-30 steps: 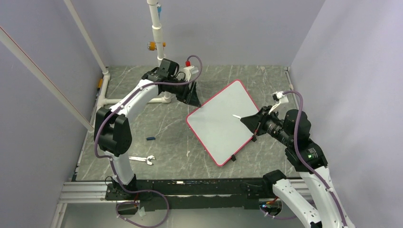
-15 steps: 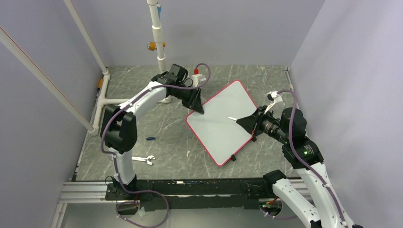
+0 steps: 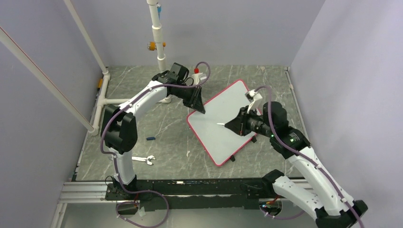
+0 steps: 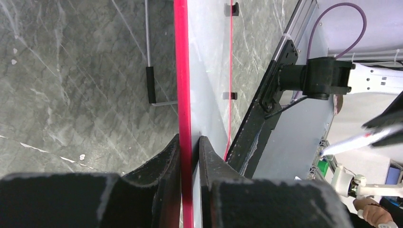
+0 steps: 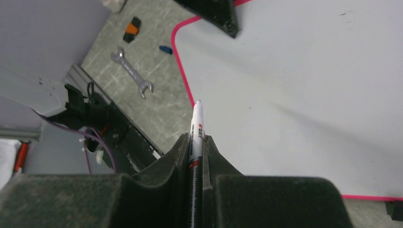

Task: Write a sentence on the whiteboard
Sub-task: Hold the whiteboard on the whiteboard stand, then write a sentence on the whiteboard.

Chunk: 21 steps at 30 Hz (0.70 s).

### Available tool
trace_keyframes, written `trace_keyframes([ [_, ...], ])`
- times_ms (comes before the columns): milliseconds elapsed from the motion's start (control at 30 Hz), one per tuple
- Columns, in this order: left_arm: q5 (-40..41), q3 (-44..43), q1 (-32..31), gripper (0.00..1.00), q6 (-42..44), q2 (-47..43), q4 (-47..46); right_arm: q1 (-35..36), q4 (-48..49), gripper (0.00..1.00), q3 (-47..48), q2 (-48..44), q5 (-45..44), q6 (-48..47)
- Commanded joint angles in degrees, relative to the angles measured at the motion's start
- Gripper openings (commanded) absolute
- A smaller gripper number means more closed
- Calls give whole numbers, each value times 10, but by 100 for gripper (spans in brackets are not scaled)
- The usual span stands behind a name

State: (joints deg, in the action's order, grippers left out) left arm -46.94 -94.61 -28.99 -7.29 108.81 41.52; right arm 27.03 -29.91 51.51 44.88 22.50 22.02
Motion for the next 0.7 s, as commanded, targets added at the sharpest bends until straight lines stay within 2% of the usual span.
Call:
trace_keyframes([
  [0, 41, -26, -21, 0, -2, -24, -14, 95, 15, 0, 31, 27, -125, -20],
  [300, 91, -27, -40, 0, -11, -35, -15, 211, 26, 0, 65, 86, -275, -23],
  [667, 118, -25, -47, 0, -24, -45, -19, 276, 75, 0, 71, 138, -385, -23],
])
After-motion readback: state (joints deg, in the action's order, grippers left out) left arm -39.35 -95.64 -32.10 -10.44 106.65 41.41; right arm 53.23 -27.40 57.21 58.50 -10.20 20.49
